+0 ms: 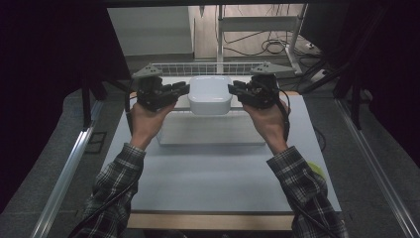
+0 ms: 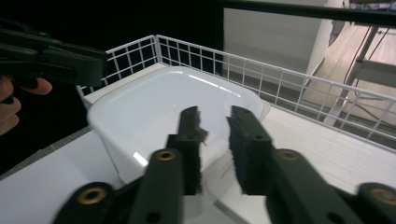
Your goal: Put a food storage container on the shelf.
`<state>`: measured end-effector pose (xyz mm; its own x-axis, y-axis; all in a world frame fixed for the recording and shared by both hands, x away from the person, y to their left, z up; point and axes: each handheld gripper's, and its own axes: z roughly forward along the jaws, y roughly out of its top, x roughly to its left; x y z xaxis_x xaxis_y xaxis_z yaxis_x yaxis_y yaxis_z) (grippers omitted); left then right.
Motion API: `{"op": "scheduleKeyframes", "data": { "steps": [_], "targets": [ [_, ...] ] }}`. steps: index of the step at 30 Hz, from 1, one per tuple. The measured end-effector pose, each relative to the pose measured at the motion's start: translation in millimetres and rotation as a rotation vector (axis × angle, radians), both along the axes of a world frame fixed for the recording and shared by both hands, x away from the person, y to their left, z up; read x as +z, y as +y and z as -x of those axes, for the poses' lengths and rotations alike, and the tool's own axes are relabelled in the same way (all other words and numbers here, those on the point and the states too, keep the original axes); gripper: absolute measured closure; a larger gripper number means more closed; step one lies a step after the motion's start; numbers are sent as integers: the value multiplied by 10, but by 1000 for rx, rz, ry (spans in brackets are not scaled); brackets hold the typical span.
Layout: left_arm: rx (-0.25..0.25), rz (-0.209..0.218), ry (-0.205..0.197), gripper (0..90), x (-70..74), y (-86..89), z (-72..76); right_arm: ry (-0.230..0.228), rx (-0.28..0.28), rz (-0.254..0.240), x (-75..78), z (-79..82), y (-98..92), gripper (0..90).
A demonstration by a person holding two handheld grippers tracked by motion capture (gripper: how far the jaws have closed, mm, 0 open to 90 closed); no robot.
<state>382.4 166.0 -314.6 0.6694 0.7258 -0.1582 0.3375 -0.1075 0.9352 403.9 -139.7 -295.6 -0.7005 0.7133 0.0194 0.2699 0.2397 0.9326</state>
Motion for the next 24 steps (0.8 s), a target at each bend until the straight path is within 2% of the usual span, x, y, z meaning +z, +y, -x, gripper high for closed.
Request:
{"op": "scheduleKeyframes", "data": {
  "steps": [3, 4, 6, 8, 13, 16, 18, 24],
  "targets": [
    [-39, -10, 9, 808, -56, 10, 173, -16, 13, 19, -18, 148, -51, 887],
    [-34, -25, 12, 847, -91, 4, 225, -14, 20, 25, -40, 196, -65, 898],
    [-59, -36, 29, 898, -176, -8, 295, -7, 31, 25, -102, 275, -86, 900],
    [-71, -60, 49, 899, -252, -43, 322, 13, 48, 26, -181, 322, -84, 899],
    [-79, -100, 46, 900, -336, -164, 287, 38, 85, 62, -316, 328, -2, 899],
    [-80, -98, 43, 899, -348, -197, 246, 50, 98, 70, -367, 294, 49, 898],
    [-76, -89, 44, 899, -361, -216, 212, 58, 95, 70, -394, 255, 67, 898],
    [-57, -101, 51, 899, -357, -239, 79, 70, 69, 57, -430, 134, 49, 898]
  ]
}}
